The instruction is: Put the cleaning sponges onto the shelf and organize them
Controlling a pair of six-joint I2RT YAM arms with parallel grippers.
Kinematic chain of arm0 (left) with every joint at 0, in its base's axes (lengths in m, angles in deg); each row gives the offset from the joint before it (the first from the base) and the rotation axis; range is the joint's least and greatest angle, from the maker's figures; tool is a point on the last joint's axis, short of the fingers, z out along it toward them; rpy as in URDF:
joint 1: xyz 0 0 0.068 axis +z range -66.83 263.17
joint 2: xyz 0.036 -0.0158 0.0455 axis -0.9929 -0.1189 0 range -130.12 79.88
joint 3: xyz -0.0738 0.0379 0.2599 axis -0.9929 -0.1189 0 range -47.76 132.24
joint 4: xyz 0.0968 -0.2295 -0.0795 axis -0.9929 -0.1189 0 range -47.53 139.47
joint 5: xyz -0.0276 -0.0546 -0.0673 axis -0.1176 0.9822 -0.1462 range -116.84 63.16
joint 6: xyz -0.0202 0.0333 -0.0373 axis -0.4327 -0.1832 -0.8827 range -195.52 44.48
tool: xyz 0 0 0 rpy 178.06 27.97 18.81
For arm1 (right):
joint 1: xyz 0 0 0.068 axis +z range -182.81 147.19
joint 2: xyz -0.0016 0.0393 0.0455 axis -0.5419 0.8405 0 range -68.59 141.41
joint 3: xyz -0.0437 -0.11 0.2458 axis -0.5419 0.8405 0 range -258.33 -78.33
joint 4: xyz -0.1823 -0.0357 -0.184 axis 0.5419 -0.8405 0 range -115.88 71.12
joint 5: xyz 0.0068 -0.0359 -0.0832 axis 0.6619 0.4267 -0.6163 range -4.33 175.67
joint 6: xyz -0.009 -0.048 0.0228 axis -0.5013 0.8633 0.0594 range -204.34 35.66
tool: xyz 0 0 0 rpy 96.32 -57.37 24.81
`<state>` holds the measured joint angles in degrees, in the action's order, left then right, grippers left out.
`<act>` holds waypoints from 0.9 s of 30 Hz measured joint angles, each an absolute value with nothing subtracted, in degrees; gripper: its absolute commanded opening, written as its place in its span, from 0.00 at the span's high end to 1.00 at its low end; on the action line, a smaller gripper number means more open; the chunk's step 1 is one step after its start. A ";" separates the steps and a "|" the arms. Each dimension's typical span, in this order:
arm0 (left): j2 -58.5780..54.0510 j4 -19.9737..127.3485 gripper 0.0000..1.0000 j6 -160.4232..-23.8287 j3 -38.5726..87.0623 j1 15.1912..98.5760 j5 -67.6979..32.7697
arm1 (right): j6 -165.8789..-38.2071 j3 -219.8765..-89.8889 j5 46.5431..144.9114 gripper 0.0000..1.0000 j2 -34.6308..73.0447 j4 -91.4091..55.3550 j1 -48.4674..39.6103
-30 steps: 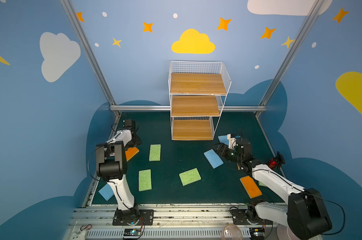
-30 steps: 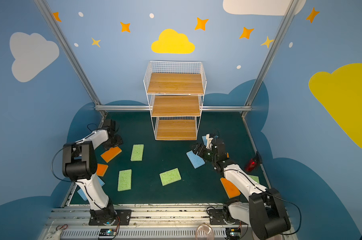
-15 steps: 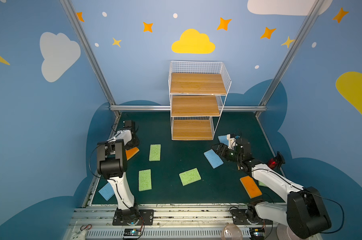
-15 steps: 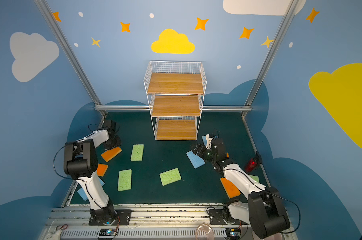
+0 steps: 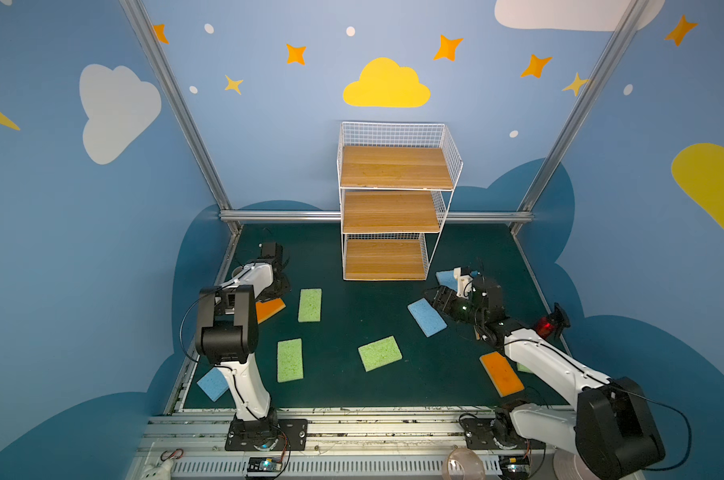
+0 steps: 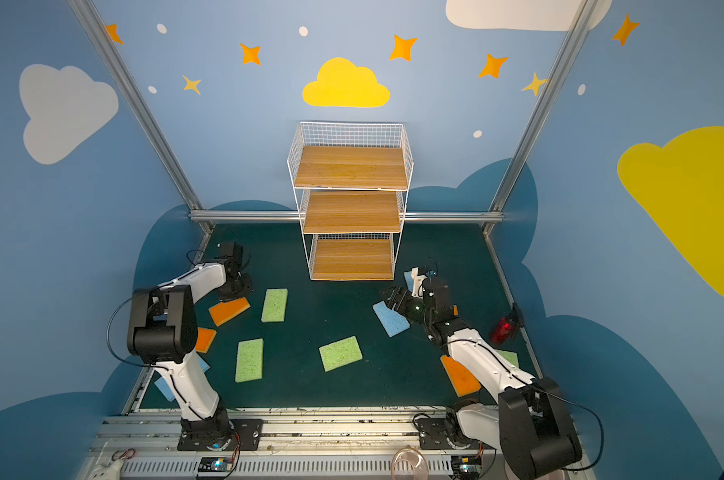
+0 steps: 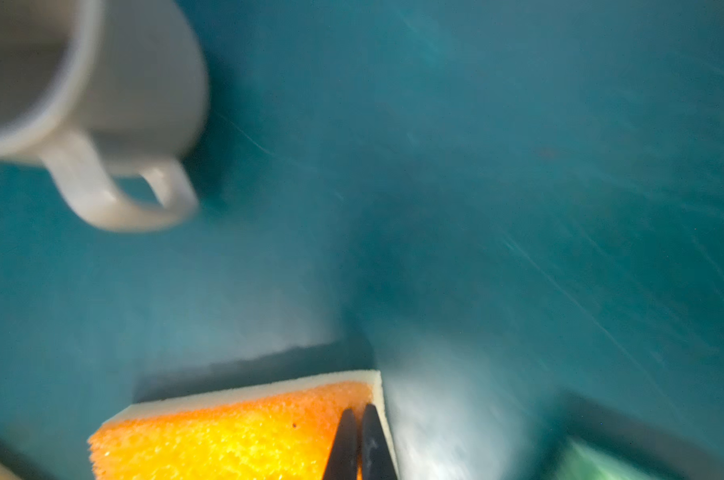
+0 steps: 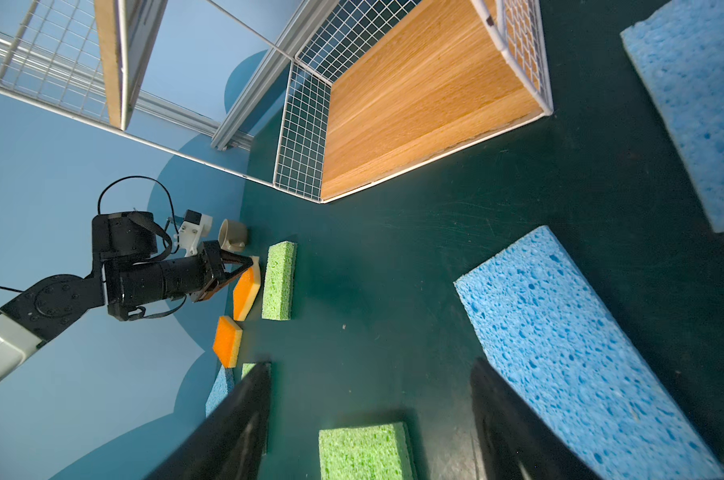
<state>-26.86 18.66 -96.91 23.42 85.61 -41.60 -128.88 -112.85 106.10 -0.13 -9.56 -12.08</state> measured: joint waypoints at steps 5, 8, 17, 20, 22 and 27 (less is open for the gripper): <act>-21.18 16.76 0.97 -96.32 23.20 83.36 -39.59 | -128.90 -112.85 106.41 0.26 -0.17 -9.71 -11.97; -16.83 15.38 0.97 -95.51 23.22 81.09 -37.29 | -128.90 -112.85 106.91 0.26 -0.26 -9.97 -11.99; -8.63 15.49 0.97 -93.72 23.22 61.74 -31.37 | -128.88 -112.96 110.69 0.26 -5.35 -14.47 -16.56; -10.27 16.06 0.97 -93.74 23.95 54.53 -31.17 | -128.68 -112.90 110.91 0.25 -8.08 -16.72 -18.57; -12.89 16.52 0.97 -93.76 25.43 50.14 -31.33 | -128.31 -112.11 111.02 0.25 -10.47 -17.25 -19.97; -22.27 18.86 0.97 -93.72 30.74 41.00 -31.72 | -127.00 -109.53 111.63 0.25 -15.03 -20.20 -22.92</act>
<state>-22.27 18.86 -93.72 30.74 41.00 -31.72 -127.00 -109.53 111.63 -15.03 -20.20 -22.92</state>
